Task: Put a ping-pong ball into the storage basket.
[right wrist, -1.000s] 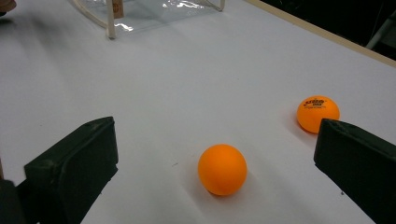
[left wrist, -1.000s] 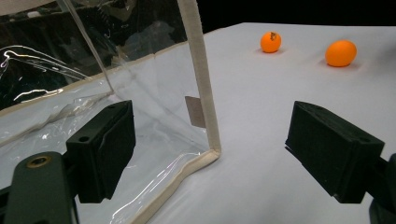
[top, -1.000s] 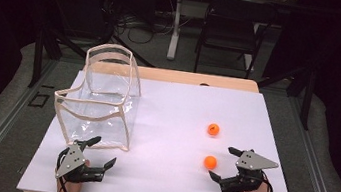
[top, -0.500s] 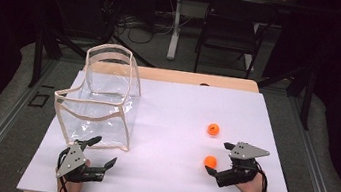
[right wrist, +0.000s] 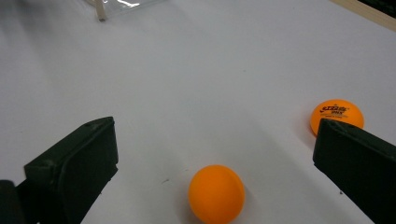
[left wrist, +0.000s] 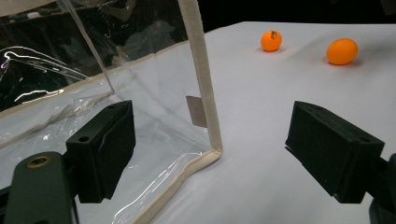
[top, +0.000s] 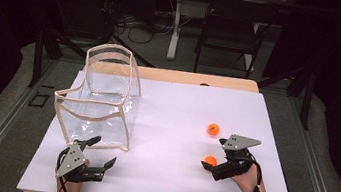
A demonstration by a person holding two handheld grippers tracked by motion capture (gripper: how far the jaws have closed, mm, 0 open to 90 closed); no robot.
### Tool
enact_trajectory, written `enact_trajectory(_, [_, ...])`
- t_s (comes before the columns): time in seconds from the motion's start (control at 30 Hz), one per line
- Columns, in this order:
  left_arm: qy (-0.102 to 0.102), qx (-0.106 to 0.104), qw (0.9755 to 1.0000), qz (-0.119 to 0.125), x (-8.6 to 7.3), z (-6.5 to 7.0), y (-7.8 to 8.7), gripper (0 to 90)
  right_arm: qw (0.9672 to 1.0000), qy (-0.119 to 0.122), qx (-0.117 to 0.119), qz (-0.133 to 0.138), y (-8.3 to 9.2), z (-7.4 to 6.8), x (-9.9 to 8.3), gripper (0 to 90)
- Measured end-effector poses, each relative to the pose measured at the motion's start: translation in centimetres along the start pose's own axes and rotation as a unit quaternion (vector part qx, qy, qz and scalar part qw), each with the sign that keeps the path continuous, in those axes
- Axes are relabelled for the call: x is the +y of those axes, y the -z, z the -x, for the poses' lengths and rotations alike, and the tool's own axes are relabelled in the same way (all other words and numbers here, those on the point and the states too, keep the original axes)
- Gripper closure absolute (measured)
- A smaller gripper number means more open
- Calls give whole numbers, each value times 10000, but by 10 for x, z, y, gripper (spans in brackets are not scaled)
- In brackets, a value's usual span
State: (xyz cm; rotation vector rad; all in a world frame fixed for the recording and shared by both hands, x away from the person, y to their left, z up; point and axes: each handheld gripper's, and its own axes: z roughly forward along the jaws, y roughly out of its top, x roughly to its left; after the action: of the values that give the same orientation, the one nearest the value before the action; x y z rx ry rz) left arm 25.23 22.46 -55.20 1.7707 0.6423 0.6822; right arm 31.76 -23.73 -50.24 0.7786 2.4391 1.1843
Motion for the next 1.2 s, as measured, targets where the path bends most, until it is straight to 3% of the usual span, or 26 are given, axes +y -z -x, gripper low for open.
enact_trajectory(0.47, [-45, -52, 10000, -44, 0, 1, -1, 155, 9997, -82, 23, -242, -11, 7, -6, 0])
enact_trajectory(1.2, [-52, -77, 9999, -56, 0, 2, -2, 155, 9978, -184, 128, -628, -29, 6, -18, 0])
